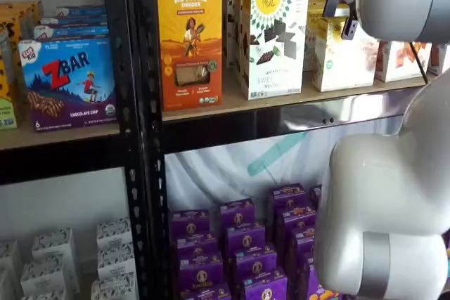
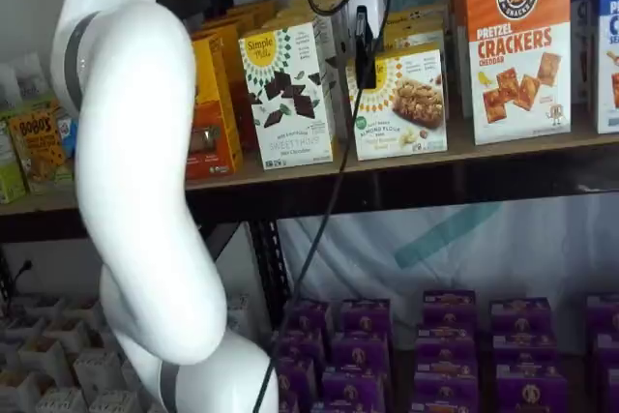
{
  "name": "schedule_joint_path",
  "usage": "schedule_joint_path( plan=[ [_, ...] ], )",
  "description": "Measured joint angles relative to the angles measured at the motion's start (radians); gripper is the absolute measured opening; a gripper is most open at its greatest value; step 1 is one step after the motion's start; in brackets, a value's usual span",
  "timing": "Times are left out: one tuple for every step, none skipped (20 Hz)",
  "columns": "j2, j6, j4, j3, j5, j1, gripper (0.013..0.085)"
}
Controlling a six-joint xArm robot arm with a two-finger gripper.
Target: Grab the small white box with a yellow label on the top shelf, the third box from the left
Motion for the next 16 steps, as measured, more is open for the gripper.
schedule_joint_path(
  plan=[
    [0.006, 0.004, -0.01, -0.008, 0.007, 0.006, 0.085],
    [0.013, 0.009, -0.021, -0.016, 0.015, 0.011, 0.085],
    [0.021, 0.016, -0.039, -0.029, 0.029, 0.02, 0.085],
    [0.025, 0.02, -0.047, -0.035, 0.034, 0.025, 0.085],
    [0.029, 0.024, -0.053, -0.041, 0.042, 0.03, 0.085],
    [0.037, 0.031, -0.064, -0.053, 0.056, 0.037, 0.085],
    [0.046, 0.036, -0.076, -0.066, 0.073, 0.043, 0.085],
    [0.055, 0.04, -0.089, -0.08, 0.09, 0.049, 0.085],
    [0.064, 0.045, -0.103, -0.092, 0.107, 0.055, 0.085],
    [0.073, 0.05, -0.12, -0.105, 0.124, 0.063, 0.085],
    [0.077, 0.053, -0.131, -0.11, 0.133, 0.067, 0.085],
    [0.08, 0.054, -0.138, -0.113, 0.137, 0.07, 0.085],
    [0.083, 0.055, -0.144, -0.115, 0.142, 0.072, 0.085],
    [0.085, 0.056, -0.147, -0.116, 0.145, 0.073, 0.085],
    [0.085, 0.056, -0.147, -0.115, 0.145, 0.073, 0.085],
    [0.085, 0.055, -0.147, -0.114, 0.144, 0.072, 0.085]
  ],
)
